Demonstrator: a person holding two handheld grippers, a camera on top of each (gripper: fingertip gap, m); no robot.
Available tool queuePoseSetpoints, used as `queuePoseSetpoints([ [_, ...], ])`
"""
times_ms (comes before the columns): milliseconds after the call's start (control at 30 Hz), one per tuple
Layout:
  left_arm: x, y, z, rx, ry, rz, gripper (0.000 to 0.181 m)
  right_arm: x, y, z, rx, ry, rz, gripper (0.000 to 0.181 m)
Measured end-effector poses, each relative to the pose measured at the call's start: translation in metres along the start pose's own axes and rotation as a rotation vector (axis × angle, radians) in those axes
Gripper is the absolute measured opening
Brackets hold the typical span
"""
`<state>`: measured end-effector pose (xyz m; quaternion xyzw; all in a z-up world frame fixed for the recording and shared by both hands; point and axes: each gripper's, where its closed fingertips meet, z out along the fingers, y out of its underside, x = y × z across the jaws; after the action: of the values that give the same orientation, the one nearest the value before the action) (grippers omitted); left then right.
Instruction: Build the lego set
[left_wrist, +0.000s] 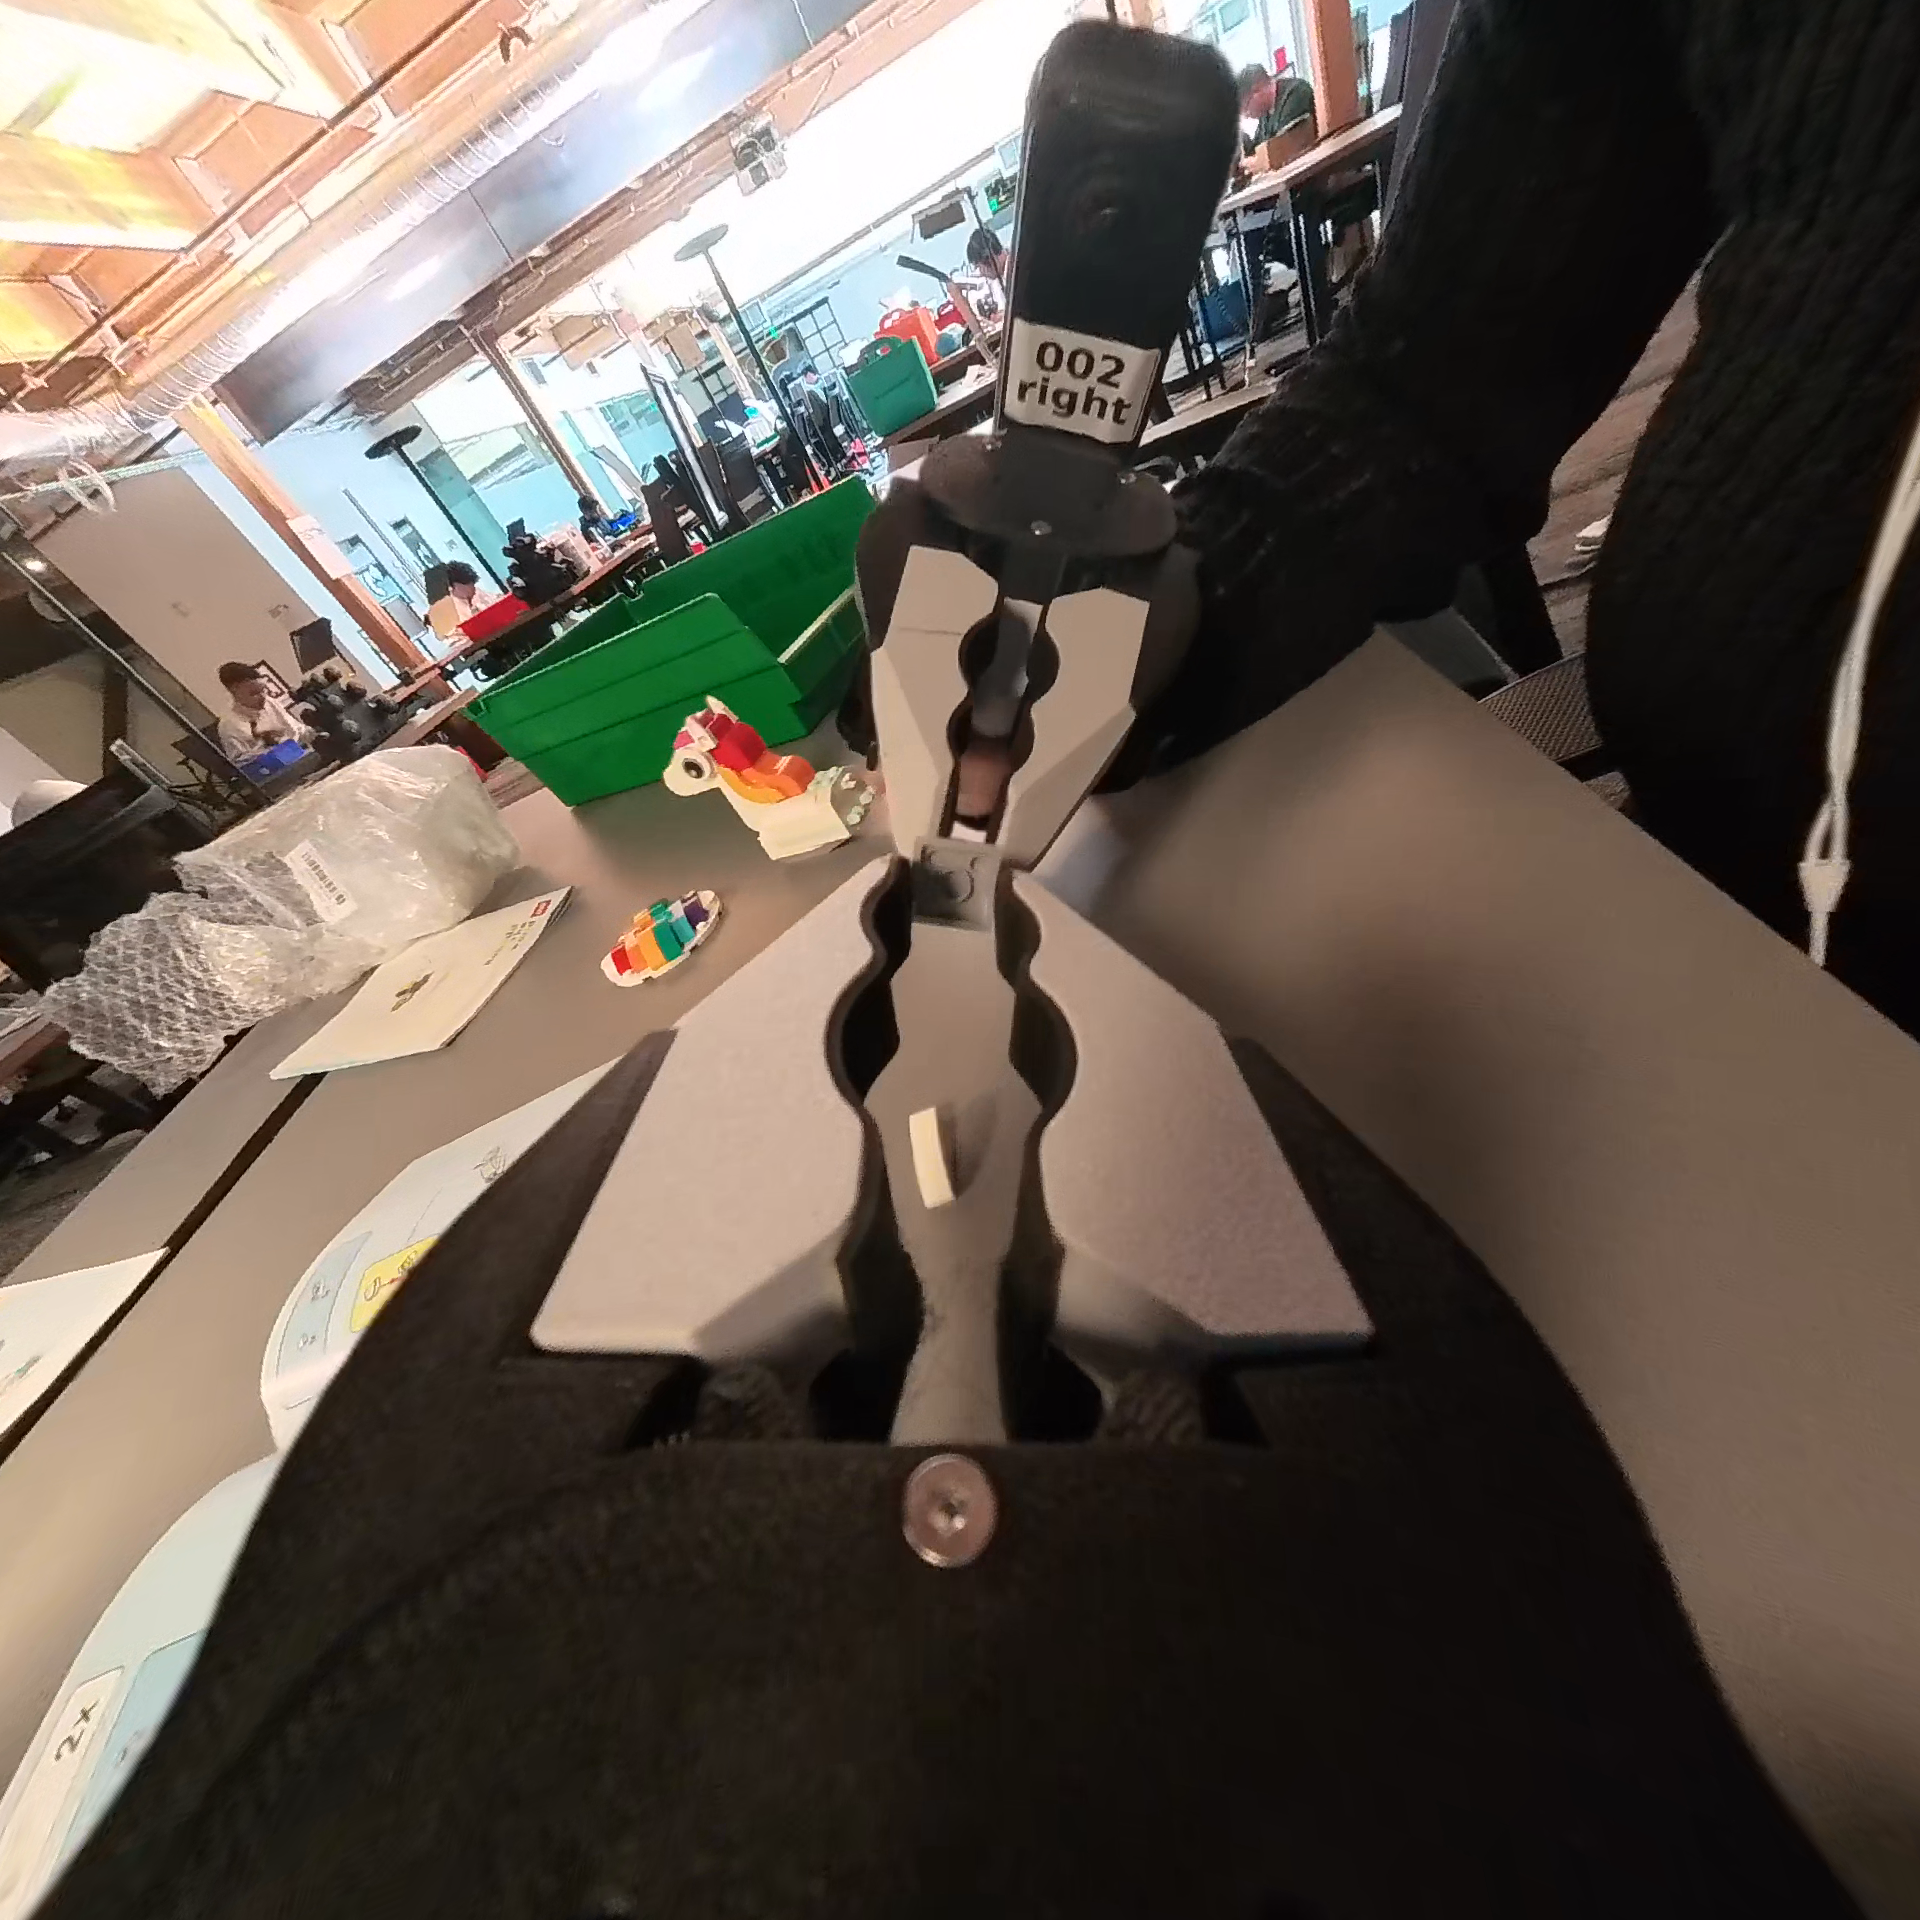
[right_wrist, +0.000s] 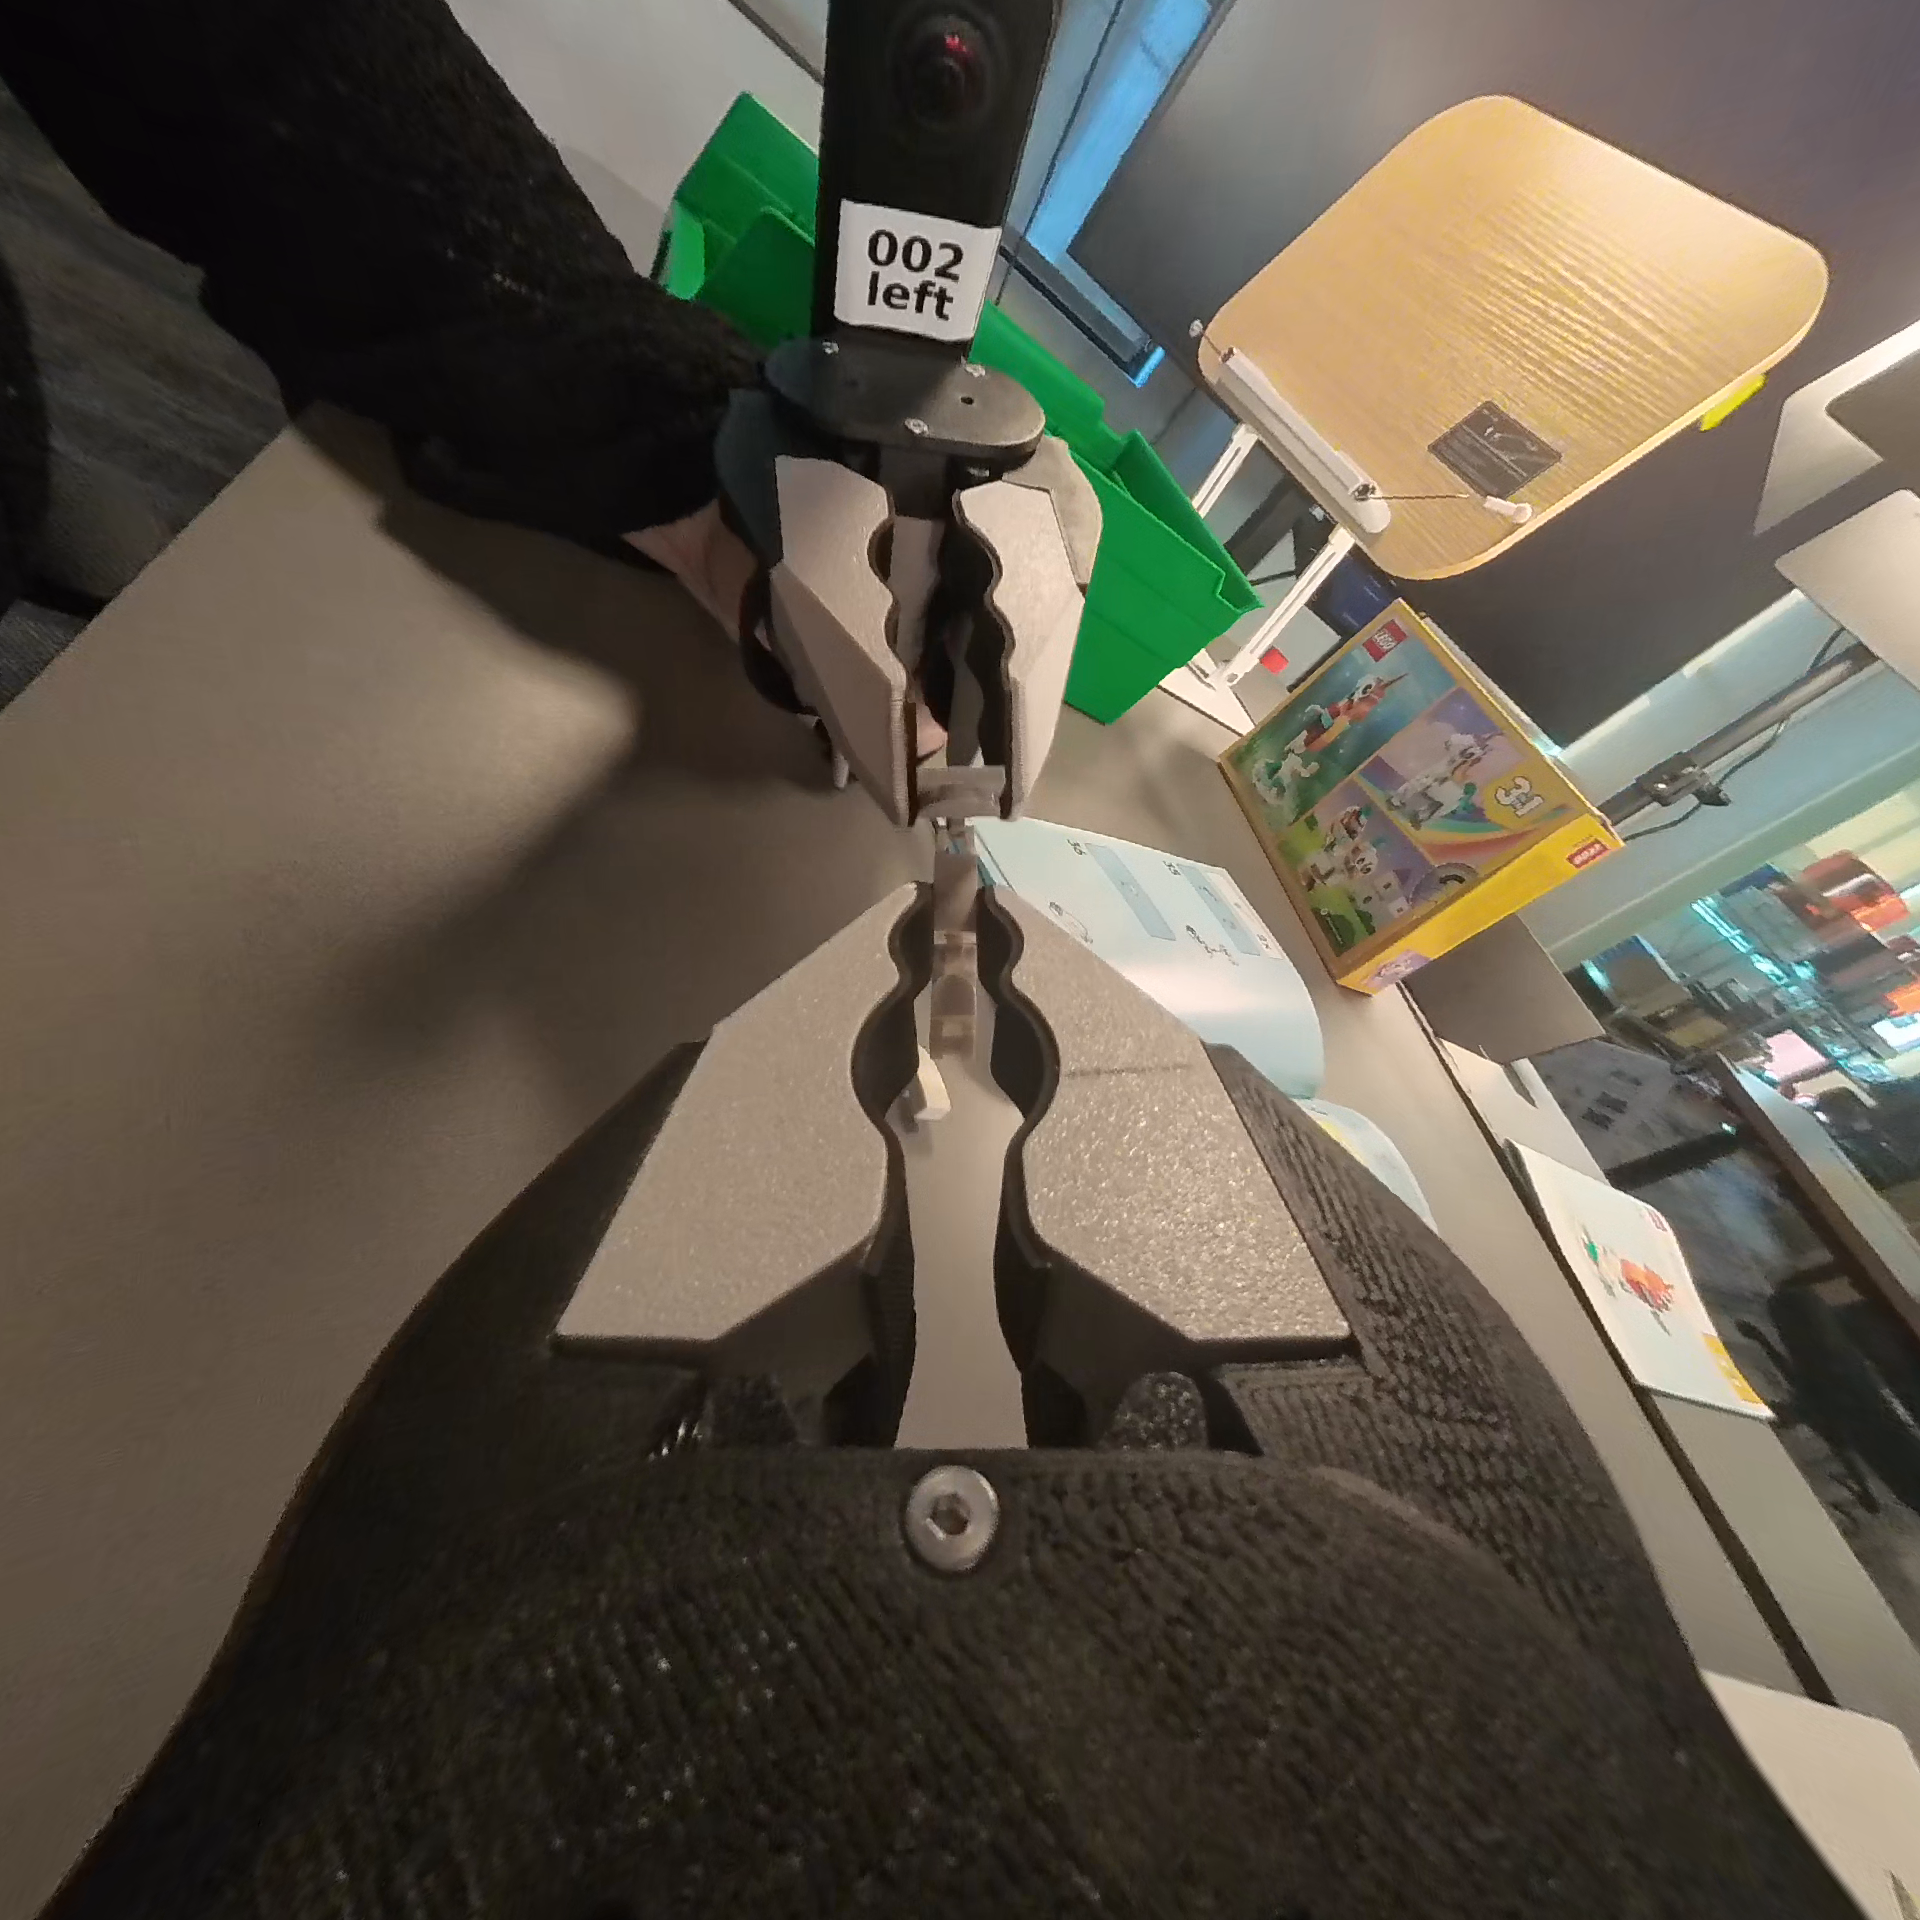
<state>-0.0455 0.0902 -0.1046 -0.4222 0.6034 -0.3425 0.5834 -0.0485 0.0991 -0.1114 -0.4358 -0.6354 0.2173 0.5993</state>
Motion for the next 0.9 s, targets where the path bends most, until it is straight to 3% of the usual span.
queuePoseSetpoints([
  [433, -0.002, -0.003, -0.001, 0.032, 0.021, -0.066, 0.015, 0.002, -0.011, -0.002, 0.073, -0.013, 0.055, 0.005],
  [600, -0.007, -0.014, -0.003, 0.116, 0.039, -0.205, 0.015, 0.007, -0.018, -0.004, 0.104, -0.006, 0.107, 0.005],
  [900, -0.019, -0.037, -0.005, 0.341, 0.106, -0.524, 0.016, 0.021, -0.035, -0.008, 0.197, -0.037, 0.373, 0.005],
])
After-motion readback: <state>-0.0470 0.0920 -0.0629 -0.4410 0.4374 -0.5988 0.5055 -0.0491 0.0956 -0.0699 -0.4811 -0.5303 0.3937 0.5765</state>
